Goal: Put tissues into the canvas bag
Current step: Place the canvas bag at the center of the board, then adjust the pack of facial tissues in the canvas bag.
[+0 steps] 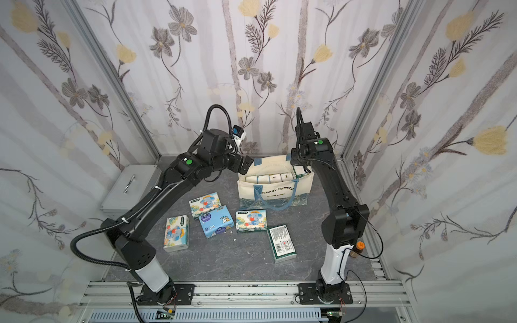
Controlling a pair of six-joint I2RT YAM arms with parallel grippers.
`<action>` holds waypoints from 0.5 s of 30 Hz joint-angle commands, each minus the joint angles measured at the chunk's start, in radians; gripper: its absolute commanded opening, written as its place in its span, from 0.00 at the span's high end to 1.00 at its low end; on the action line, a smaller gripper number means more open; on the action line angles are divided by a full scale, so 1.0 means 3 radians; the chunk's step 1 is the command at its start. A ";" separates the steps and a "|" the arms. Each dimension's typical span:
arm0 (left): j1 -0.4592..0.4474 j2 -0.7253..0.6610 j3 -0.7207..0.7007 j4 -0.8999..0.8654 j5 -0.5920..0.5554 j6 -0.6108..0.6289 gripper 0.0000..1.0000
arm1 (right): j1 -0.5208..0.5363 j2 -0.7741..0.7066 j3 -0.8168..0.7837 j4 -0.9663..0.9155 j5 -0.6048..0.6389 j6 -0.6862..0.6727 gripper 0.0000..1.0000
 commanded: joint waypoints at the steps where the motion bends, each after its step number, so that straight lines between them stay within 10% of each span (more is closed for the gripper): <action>1: 0.0010 -0.0507 -0.0585 0.0375 -0.0064 -0.0542 0.00 | 0.0004 0.0233 0.0068 -0.0210 0.0184 0.0119 1.00; 15: 0.0166 -0.2322 -0.2415 0.0247 0.0200 -0.1113 0.00 | 0.0002 0.0647 0.0340 -0.0394 -0.0025 0.0181 1.00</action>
